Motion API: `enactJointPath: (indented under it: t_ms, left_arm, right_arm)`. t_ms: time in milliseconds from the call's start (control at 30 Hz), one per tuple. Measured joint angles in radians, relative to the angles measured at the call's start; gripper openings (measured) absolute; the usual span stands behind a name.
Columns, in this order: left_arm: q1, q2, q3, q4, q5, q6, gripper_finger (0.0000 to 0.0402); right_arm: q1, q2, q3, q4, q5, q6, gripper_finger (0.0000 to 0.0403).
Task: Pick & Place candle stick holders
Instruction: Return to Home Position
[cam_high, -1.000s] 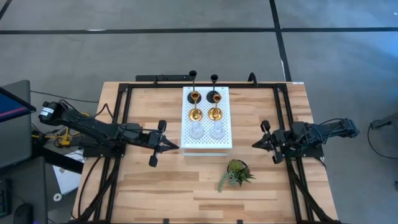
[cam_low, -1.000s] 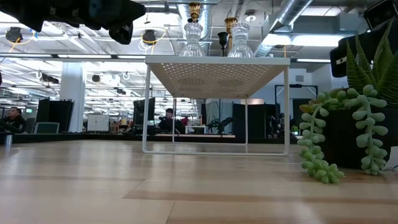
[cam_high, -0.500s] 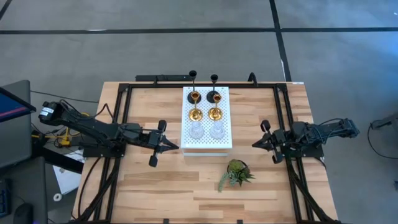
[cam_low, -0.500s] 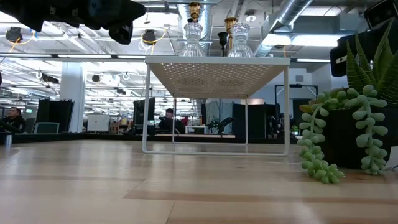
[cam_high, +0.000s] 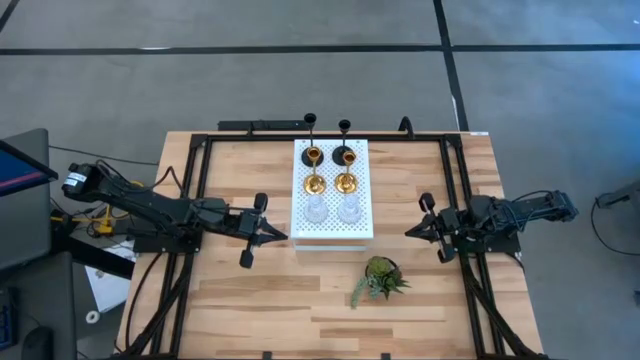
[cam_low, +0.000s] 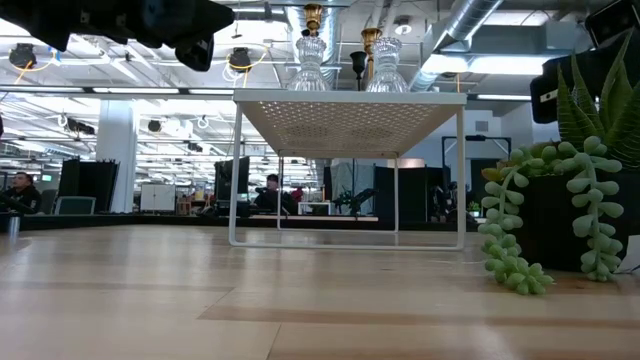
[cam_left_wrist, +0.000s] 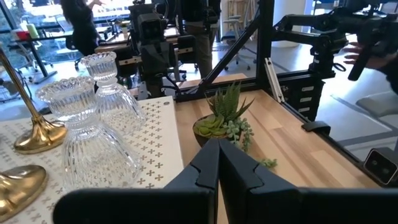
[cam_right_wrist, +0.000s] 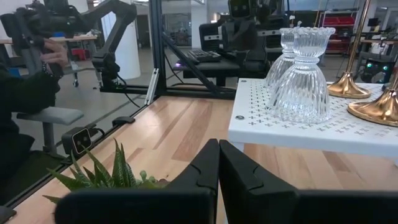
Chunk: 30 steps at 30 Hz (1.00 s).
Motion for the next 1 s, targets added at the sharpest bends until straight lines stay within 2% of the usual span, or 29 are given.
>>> enactJointPath:
  t_ms: [267, 567, 867, 1000]
  left_arm:
    - [0.053, -0.031, 0.0, -0.011, -0.004, -0.016, 0.0006]
    - [0.049, -0.317, -0.001, -0.297, -0.001, -0.058, 0.0006]
    - [0.048, -0.523, -0.001, -0.39, 0.162, -0.031, 0.0006]
    - [0.048, -0.591, 0.0, -0.437, 0.195, -0.043, 0.0006]
  right_arm:
    - [0.0, 0.0, 0.0, 0.0, 0.0, 0.0, 0.0]
    - [0.0, 0.0, 0.0, 0.0, 0.0, 0.0, 0.0]
    - [0.0, 0.0, 0.0, 0.0, 0.0, 0.0, 0.0]
    - [0.0, 0.0, 0.0, 0.0, 0.0, 0.0, 0.0]
